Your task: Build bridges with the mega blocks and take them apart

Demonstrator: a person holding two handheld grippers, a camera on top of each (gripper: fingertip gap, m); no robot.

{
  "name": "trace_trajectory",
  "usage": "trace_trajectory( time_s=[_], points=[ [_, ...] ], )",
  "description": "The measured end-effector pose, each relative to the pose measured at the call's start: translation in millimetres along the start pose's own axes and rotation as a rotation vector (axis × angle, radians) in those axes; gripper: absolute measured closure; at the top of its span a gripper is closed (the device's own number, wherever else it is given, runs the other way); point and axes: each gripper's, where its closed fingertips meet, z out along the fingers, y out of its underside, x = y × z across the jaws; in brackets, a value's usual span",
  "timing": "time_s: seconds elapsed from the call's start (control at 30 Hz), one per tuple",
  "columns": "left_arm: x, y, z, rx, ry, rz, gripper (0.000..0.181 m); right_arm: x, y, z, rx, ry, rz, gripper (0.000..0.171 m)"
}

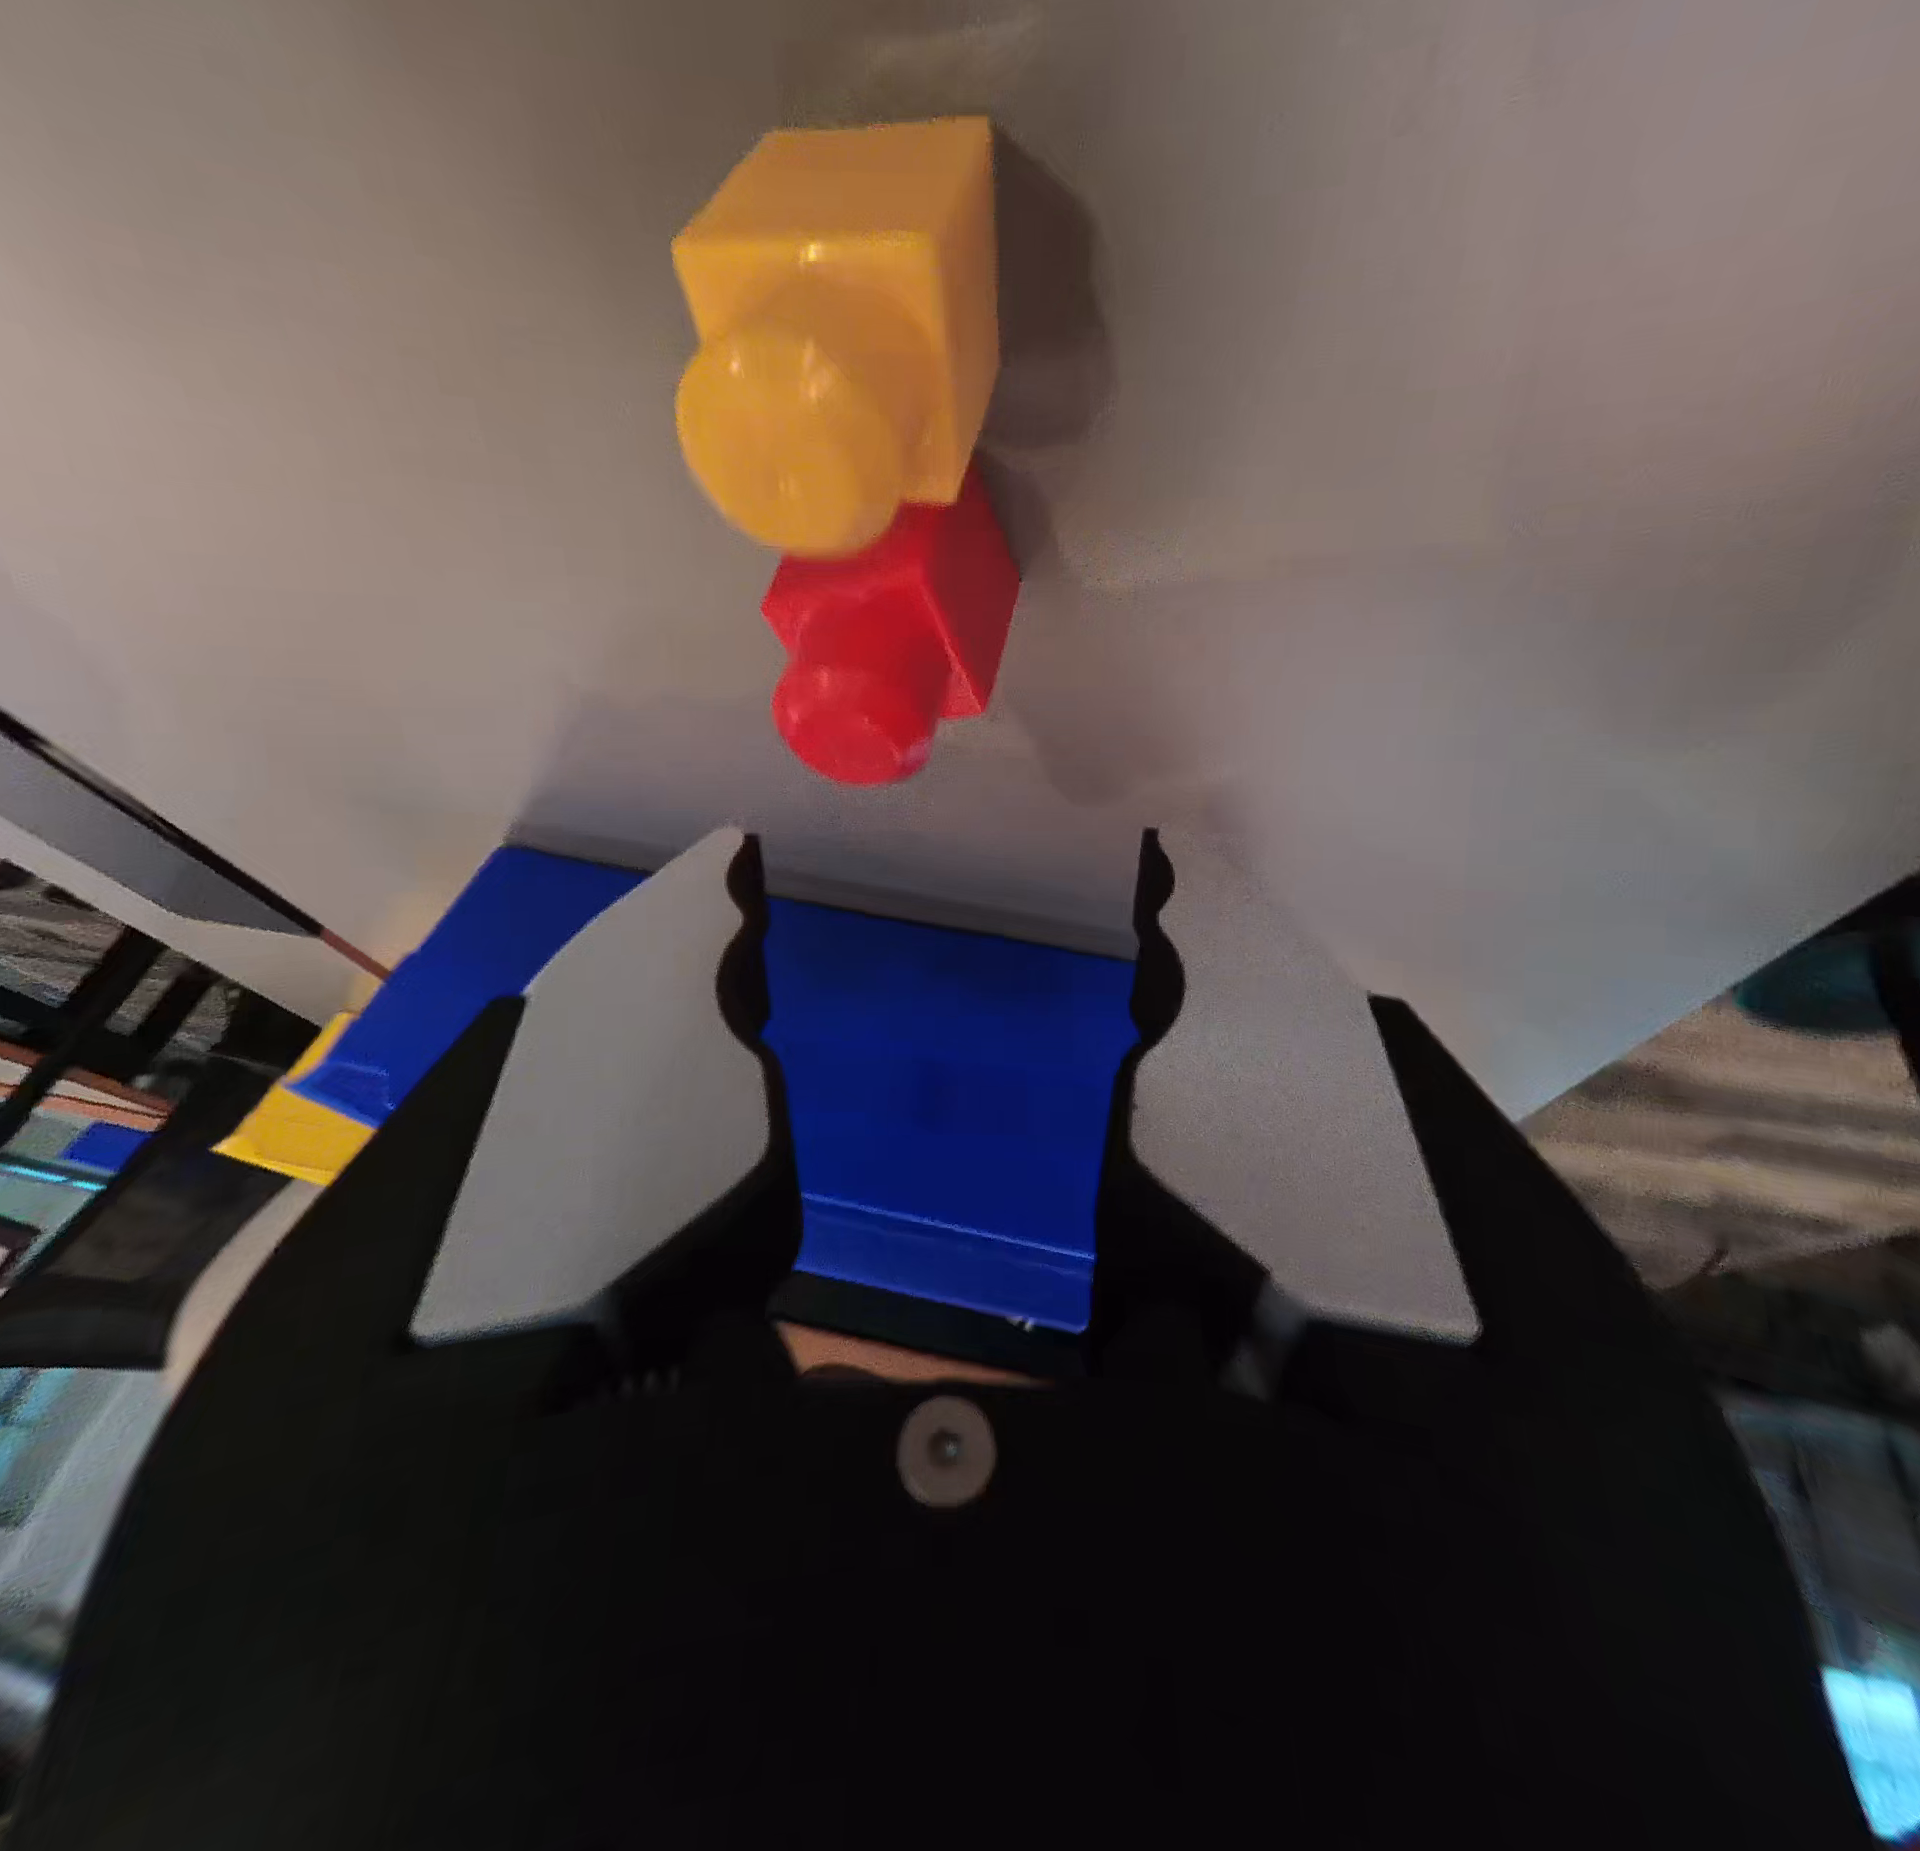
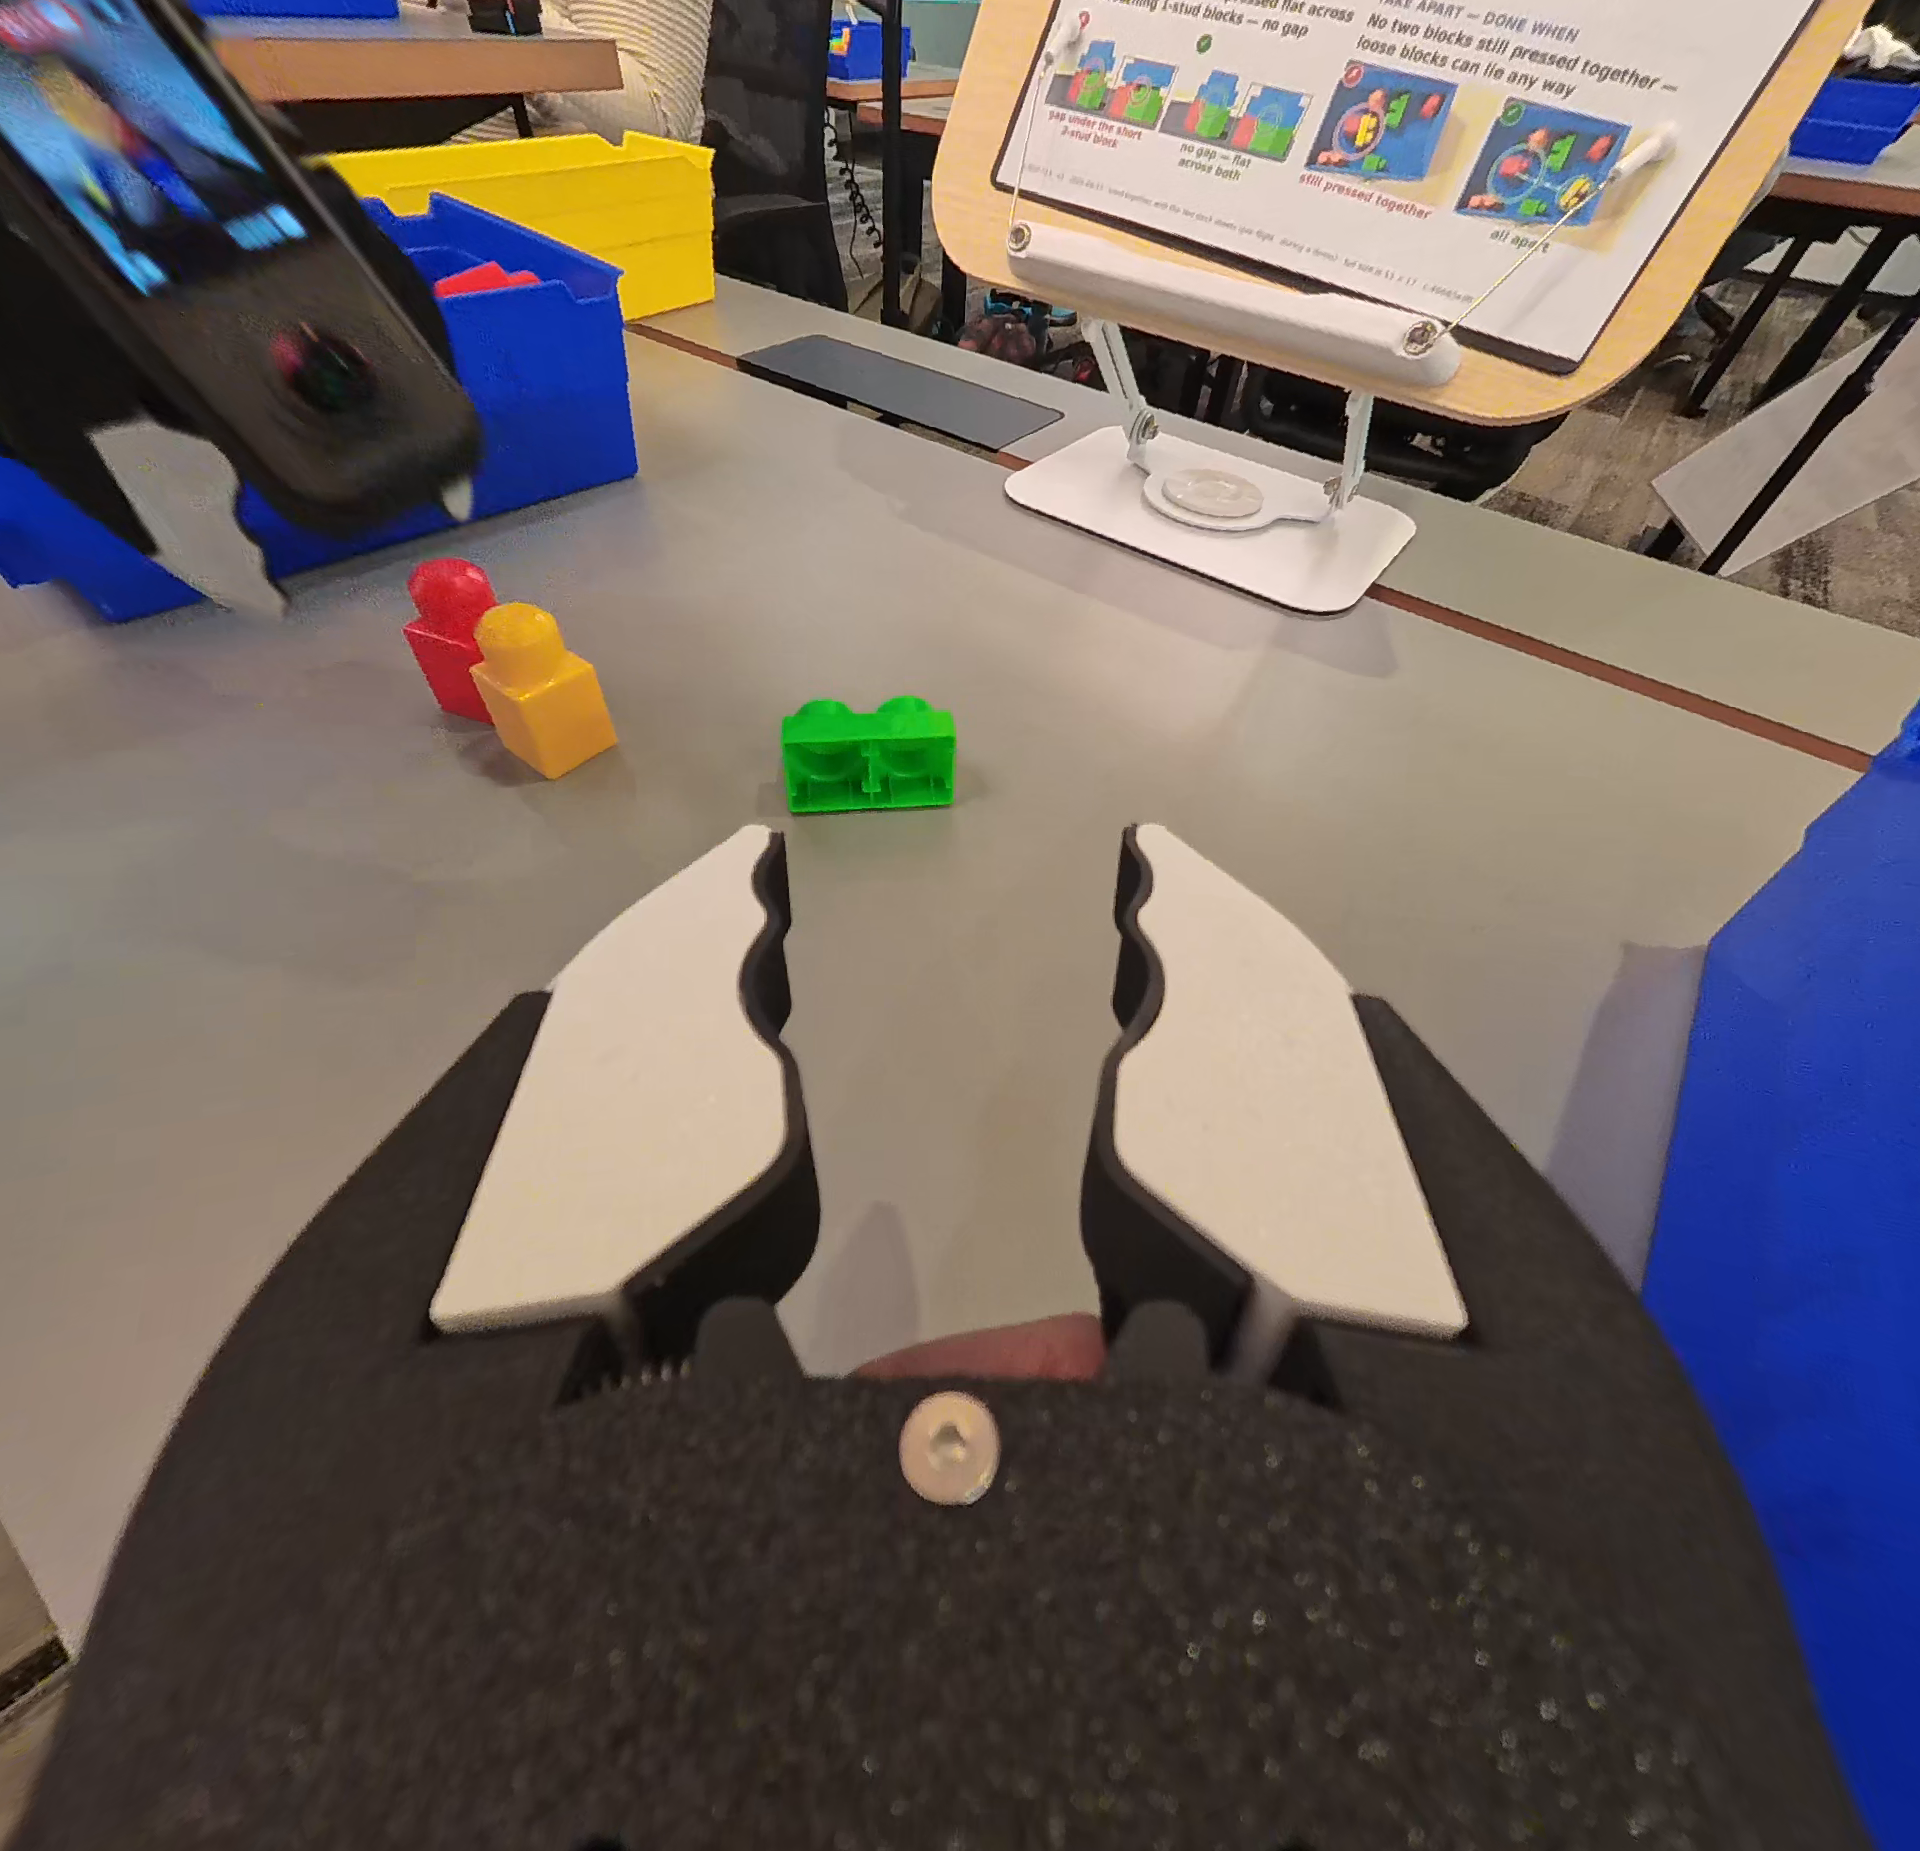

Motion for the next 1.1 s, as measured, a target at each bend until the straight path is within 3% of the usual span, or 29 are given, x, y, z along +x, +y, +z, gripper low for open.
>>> trace_trajectory(
  time_s=[0.1, 0.27, 0.4, 0.53, 0.67, 0.83, 1.1],
  points=[
    [2, 3, -25, 0.218, -0.067, -0.158, 0.114, 1, 2, 0, -0.004, 0.005, -0.004, 0.111],
    [18, -10, -81, 0.832, -0.181, -0.624, 0.113, -2, 10, 7, -0.037, 0.001, -0.018, 0.11],
    [41, -11, -83, 1.186, -0.282, -1.012, 0.108, -11, 21, 15, -0.093, -0.022, -0.029, 0.109],
    [55, 0, -48, 1.256, -0.392, -1.33, 0.103, -19, 27, 24, -0.167, -0.029, -0.053, 0.103],
    [61, -1, -34, 1.31, -0.307, -1.493, 0.088, -30, 32, 30, -0.232, -0.051, -0.087, 0.097],
    [56, 1, -24, 1.26, -0.305, -1.519, 0.084, -38, 33, 29, -0.221, -0.029, -0.113, 0.095],
    [20, -35, -15, 1.246, -0.048, -1.361, 0.067, -37, 41, 19, -0.198, -0.037, -0.094, 0.098]
  ],
)
